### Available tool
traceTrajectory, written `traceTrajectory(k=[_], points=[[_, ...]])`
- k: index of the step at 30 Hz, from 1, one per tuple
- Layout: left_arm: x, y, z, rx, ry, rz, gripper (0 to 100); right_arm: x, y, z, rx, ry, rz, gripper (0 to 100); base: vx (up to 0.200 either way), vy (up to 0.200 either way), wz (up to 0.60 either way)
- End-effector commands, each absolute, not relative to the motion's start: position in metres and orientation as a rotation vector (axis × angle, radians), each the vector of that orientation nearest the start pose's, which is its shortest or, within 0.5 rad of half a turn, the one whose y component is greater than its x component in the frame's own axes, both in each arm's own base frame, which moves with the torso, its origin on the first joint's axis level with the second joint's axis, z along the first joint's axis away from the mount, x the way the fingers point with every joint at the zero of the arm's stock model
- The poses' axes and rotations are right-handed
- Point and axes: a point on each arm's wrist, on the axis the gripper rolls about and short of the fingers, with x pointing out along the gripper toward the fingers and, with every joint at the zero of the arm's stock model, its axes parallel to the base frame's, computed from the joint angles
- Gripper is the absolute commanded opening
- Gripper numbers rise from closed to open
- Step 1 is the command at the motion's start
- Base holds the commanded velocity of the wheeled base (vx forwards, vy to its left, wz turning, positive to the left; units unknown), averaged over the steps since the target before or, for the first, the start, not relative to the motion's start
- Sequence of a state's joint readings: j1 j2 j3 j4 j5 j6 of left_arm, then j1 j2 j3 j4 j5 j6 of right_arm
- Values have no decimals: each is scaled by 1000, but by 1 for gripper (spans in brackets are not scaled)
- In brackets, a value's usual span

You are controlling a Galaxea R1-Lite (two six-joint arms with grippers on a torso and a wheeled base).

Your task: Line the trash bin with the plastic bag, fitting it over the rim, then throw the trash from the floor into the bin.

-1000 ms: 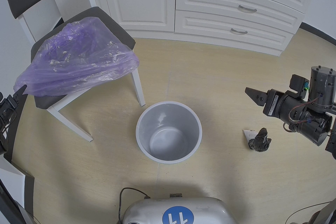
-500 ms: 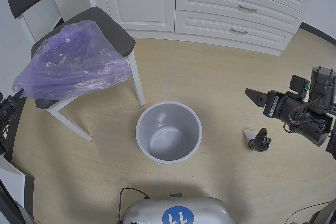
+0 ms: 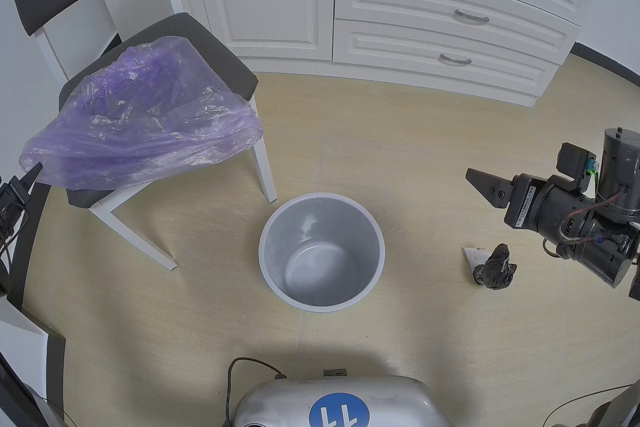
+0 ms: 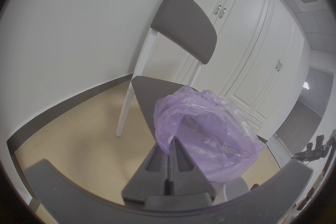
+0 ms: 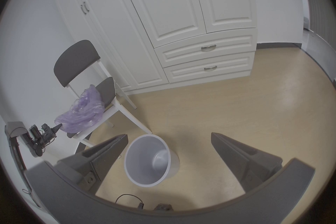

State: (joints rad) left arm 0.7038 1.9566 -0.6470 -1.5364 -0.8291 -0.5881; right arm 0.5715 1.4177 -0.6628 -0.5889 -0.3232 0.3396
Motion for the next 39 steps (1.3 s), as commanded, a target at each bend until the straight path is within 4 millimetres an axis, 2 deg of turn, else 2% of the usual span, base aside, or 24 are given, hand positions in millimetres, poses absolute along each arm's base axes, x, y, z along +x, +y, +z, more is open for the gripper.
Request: traceTrajectory(k=[1,3,5,9,14,15,17,19,24,28,34,39], points=[[238,167,176,-389,-154,-213,0,180,124,227,246,136,247,100,0,0,0],[233,157,183,-375,-164,-235,0,177,128,227,221,130,231,100,0,0,0],[222,134,198,-355,-186,-294,0,173,136,227,194,121,218,100,0,0,0],[223,93,212,-315,-197,-465,0,187,150,231,197,87,222,100,0,0,0],[230,55,230,-286,-235,-639,0,198,160,217,188,93,236,100,0,0,0],[230,55,230,-286,-235,-639,0,198,160,217,188,93,236,100,0,0,0],[225,30,242,-279,-254,-744,0,203,168,207,177,110,248,100,0,0,0],[218,20,247,-289,-242,-779,0,204,172,201,171,116,255,100,0,0,0],[204,8,269,-330,-178,-814,0,201,171,191,156,133,258,100,0,0,0],[198,5,276,-370,-111,-807,0,196,177,186,118,144,281,100,0,0,0],[197,4,280,-368,-112,-812,0,191,186,183,105,155,306,100,0,0,0],[201,5,300,-352,-143,-819,0,191,185,181,99,158,286,100,0,0,0]])
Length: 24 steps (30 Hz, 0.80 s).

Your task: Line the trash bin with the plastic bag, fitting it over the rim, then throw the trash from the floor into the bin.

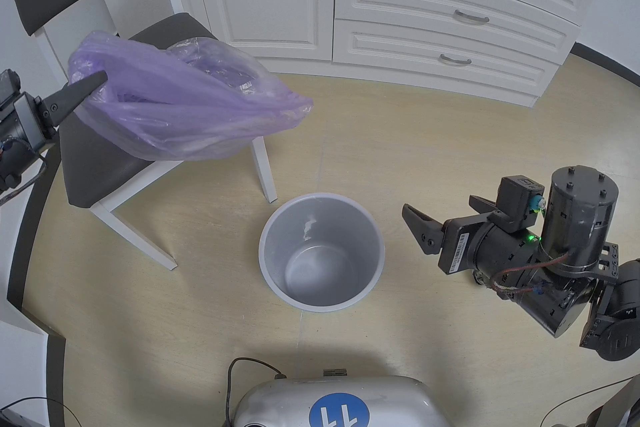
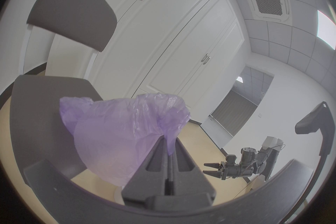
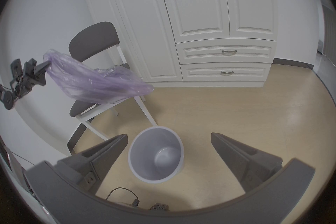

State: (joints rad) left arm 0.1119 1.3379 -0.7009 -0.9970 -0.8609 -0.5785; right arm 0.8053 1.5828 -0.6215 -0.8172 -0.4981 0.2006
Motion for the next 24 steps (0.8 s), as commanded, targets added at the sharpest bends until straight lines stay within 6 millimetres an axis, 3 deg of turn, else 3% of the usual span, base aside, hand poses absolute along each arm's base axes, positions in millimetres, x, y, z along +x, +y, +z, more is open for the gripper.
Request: traceTrajectory(k=[1,5,13,22,24], points=[[200,5,307,-358,-132,-817,0,191,185,181,100,156,281,100,0,0,0],[193,4,322,-382,-109,-788,0,191,185,182,102,152,279,100,0,0,0],[207,-4,314,-437,-94,-711,0,192,186,181,100,155,280,100,0,0,0],[222,-31,306,-454,-156,-479,0,189,187,184,105,144,273,100,0,0,0],[229,-47,304,-410,-181,-401,0,189,189,182,100,149,270,100,0,0,0]])
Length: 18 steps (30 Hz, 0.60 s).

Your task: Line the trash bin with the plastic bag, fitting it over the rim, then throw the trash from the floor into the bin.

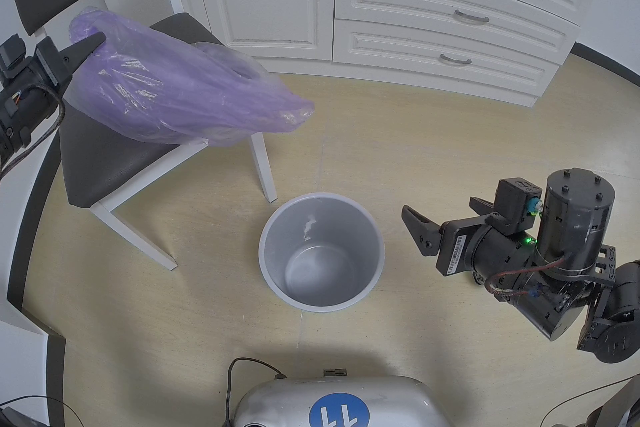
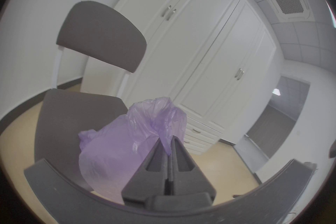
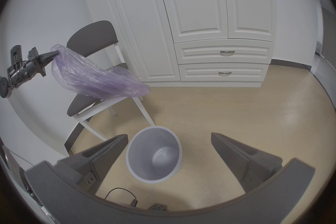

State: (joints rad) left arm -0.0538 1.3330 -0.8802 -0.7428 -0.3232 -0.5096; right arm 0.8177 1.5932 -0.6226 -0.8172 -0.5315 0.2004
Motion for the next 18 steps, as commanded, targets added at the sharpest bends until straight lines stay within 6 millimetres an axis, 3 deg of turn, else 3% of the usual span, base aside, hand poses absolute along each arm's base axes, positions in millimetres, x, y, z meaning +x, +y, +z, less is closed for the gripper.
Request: traceTrajectory(k=[1,5,8,18], points=[[230,-54,303,-387,-185,-381,0,189,189,182,99,150,268,100,0,0,0],[226,-71,298,-320,-185,-362,0,190,189,180,95,154,264,100,0,0,0],[211,-86,289,-267,-161,-420,0,189,190,176,83,166,263,100,0,0,0],[175,-99,296,-257,-187,-640,0,181,194,165,43,202,307,100,0,0,0]])
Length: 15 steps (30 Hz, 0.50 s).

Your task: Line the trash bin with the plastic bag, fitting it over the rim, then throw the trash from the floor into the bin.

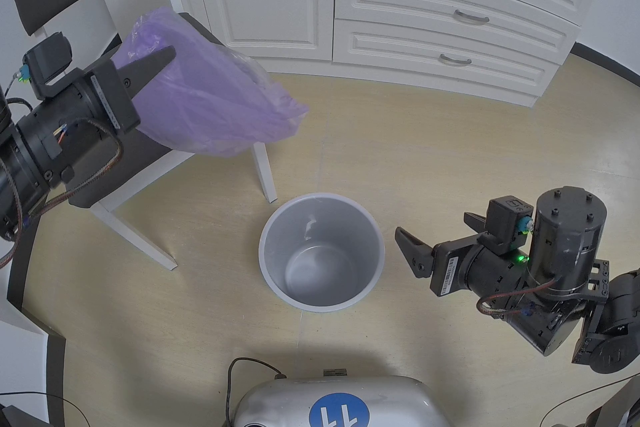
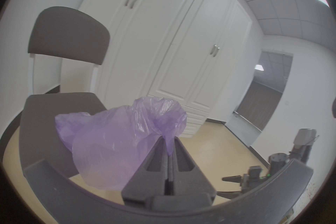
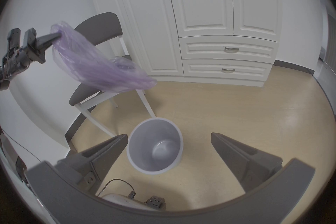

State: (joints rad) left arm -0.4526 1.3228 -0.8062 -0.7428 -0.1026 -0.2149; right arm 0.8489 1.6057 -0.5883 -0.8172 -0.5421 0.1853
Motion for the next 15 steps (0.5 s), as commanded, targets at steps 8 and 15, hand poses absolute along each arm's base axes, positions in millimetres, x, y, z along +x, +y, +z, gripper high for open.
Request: traceTrajectory(k=[8,15], points=[[168,-100,295,-257,-188,-665,0,196,206,138,28,220,291,100,0,0,0],[163,-109,270,-153,-129,-714,0,212,205,135,74,159,256,100,0,0,0]])
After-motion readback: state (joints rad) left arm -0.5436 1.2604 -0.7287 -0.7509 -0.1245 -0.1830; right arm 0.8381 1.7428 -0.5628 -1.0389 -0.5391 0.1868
